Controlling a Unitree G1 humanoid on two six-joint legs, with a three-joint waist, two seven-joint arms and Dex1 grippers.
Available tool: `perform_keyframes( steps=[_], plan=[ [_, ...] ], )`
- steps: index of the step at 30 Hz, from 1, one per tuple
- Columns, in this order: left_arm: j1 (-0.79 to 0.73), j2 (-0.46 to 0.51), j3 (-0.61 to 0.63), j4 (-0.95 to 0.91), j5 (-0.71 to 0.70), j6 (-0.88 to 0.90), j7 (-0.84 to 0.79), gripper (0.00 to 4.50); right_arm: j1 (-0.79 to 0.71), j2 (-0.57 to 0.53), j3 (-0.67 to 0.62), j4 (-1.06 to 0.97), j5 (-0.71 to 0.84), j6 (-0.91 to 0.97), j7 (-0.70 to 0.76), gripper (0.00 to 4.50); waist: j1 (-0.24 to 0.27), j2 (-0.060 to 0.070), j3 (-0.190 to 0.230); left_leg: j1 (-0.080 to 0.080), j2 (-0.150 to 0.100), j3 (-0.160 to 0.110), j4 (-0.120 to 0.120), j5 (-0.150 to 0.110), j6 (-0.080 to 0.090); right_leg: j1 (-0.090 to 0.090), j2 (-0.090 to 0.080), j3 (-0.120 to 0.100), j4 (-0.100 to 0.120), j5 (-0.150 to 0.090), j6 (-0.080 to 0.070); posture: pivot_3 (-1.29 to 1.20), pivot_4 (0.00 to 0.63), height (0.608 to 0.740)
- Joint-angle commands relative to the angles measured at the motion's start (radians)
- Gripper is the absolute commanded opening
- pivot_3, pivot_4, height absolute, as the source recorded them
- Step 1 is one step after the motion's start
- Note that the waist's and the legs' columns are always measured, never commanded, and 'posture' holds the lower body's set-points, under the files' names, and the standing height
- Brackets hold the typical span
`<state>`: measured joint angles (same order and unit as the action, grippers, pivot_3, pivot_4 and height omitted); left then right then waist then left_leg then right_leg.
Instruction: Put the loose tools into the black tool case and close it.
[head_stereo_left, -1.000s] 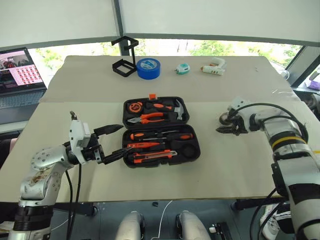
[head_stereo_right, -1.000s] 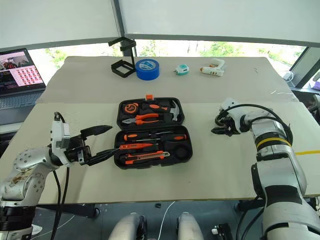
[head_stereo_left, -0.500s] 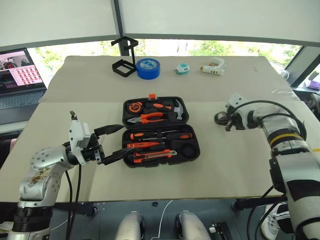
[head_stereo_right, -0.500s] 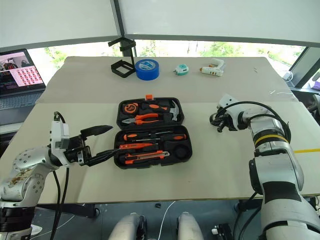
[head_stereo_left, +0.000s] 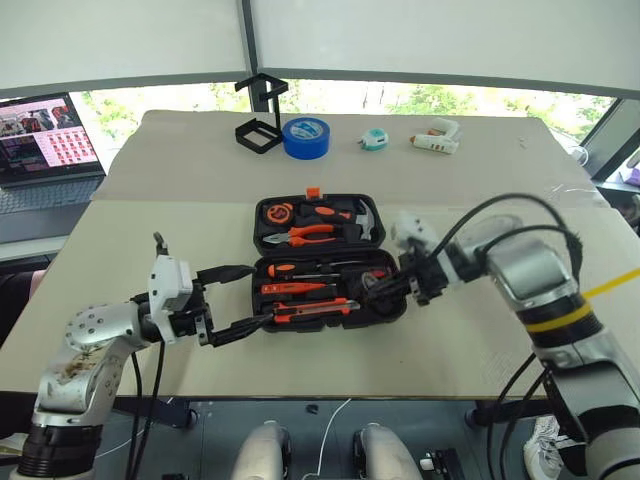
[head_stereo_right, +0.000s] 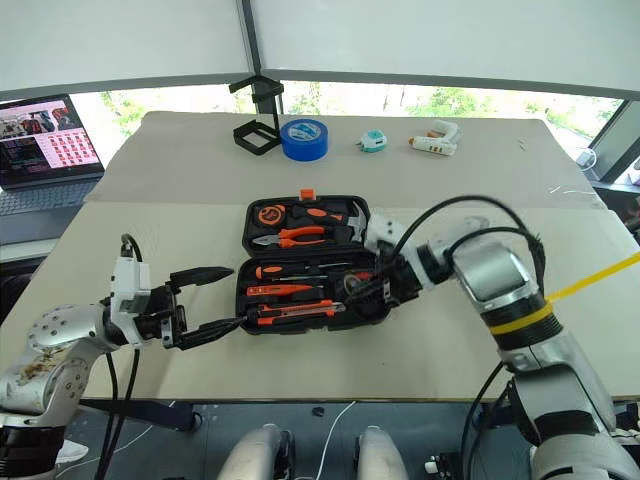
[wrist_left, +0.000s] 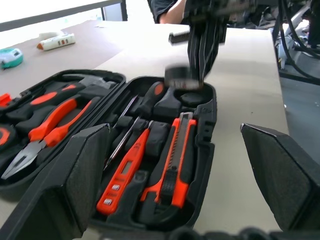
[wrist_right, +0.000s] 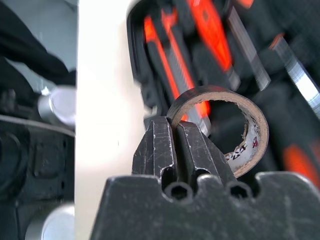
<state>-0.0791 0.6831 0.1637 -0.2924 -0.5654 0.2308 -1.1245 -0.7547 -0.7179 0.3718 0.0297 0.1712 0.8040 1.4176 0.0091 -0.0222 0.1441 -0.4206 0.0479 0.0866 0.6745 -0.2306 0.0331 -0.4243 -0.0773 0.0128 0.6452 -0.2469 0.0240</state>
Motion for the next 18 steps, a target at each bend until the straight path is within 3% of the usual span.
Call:
perform_keyframes(
  steps=[1, 8, 18],
  plan=[
    [-0.021, 0.012, -0.001, -0.038, -0.016, 0.017, 0.012, 4.5, 0.007, -0.03, 0.014, -0.035, -0.026, -0.014, -0.035, 0.06, -0.001, 0.0, 0.0, 0.0, 0.0, 0.0, 0.0, 0.0, 0.0, 0.0, 0.001, 0.0, 0.0, 0.0, 0.0, 0.0, 0.15, 0.74],
    [-0.035, 0.014, 0.002, -0.043, -0.017, 0.034, 0.022, 4.5, 0.026, -0.055, 0.066, -0.042, -0.061, -0.01, -0.072, 0.06, -0.004, 0.0, 0.0, 0.001, 0.001, 0.0, 0.001, 0.0, 0.0, 0.001, 0.002, 0.0, 0.001, 0.0, 0.0, 0.0, 0.15, 0.74],
    [-0.025, 0.014, 0.01, -0.046, -0.014, 0.032, 0.04, 4.5, 0.011, -0.107, 0.113, -0.084, -0.012, 0.057, 0.025, 0.06, 0.003, -0.001, -0.001, 0.001, 0.0, -0.001, 0.002, 0.0, 0.0, 0.003, 0.001, -0.001, 0.0, 0.0, 0.0, 0.0, 0.15, 0.74]
  ],
)
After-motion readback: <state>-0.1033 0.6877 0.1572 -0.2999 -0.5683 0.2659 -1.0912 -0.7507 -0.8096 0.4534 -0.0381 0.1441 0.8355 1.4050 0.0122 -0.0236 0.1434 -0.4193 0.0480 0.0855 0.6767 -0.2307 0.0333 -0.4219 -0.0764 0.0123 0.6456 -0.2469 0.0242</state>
